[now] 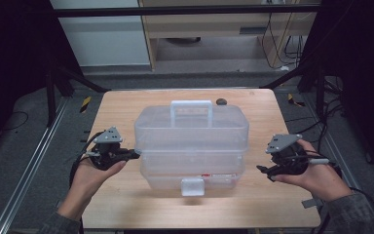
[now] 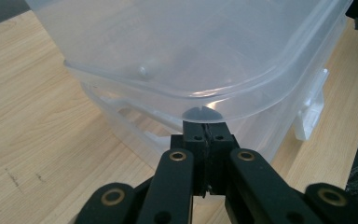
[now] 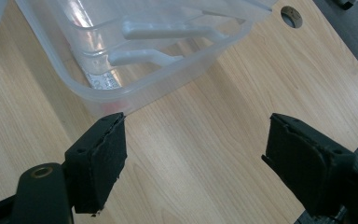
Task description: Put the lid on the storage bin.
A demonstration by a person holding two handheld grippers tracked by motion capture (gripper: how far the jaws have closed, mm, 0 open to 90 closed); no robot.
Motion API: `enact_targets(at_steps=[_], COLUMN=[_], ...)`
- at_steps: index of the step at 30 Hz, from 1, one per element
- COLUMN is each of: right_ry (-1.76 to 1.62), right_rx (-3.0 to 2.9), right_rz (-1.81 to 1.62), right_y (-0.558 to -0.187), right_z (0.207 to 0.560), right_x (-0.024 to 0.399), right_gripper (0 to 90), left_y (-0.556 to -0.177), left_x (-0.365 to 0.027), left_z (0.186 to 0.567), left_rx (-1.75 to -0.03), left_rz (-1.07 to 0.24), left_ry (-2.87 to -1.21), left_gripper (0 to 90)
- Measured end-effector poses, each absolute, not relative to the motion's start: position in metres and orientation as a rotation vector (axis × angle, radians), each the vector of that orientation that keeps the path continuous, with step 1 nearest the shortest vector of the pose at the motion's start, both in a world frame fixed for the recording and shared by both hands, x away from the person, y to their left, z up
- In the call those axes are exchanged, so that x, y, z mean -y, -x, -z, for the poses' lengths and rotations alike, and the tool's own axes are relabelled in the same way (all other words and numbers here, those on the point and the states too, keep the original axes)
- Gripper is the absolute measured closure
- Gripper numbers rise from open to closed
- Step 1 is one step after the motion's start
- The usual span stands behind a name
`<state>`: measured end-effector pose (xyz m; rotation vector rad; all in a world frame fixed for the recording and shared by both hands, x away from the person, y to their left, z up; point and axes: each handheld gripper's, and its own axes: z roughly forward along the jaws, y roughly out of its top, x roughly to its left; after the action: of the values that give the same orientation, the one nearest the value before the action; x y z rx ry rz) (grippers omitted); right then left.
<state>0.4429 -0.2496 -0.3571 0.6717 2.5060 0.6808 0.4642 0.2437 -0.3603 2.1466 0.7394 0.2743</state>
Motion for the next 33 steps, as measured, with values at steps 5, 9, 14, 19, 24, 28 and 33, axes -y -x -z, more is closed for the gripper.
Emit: enact_targets(at_steps=[5, 9, 14, 19, 24, 28, 33], right_ry=[-0.677, -0.689, -0.704, -0.727, -0.795, -0.857, -0.924], right_rx=[-2.505, -2.505, -2.499, -2.481, -2.426, -2.379, -2.333], right_rz=[-0.677, -0.678, -0.675, -0.671, -0.640, -0.629, -0.625], right_y=[-0.443, -0.443, -0.443, -0.445, -0.449, -0.455, -0.462], right_z=[0.360, 0.362, 0.366, 0.370, 0.376, 0.384, 0.394], right_x=[0.250, 0.252, 0.254, 0.254, 0.253, 0.253, 0.255], right_gripper=[20.1, 19.9, 19.9, 19.2, 18.7, 18.7, 19.0], left_y=[-0.462, -0.460, -0.458, -0.458, -0.461, -0.473, -0.487], left_x=[-0.244, -0.245, -0.244, -0.244, -0.253, -0.268, -0.275], left_z=[0.367, 0.370, 0.372, 0.374, 0.378, 0.387, 0.403], left_rx=[-0.737, -0.736, -0.735, -0.732, -0.778, -0.855, -0.917], left_rz=[-0.265, -0.260, -0.271, -0.282, -0.349, -0.416, -0.491], left_ry=[-2.153, -2.154, -2.164, -2.197, -2.233, -2.248, -2.285], left_gripper=[89.4, 89.4, 89.5, 89.4, 88.2, 87.7, 86.3])
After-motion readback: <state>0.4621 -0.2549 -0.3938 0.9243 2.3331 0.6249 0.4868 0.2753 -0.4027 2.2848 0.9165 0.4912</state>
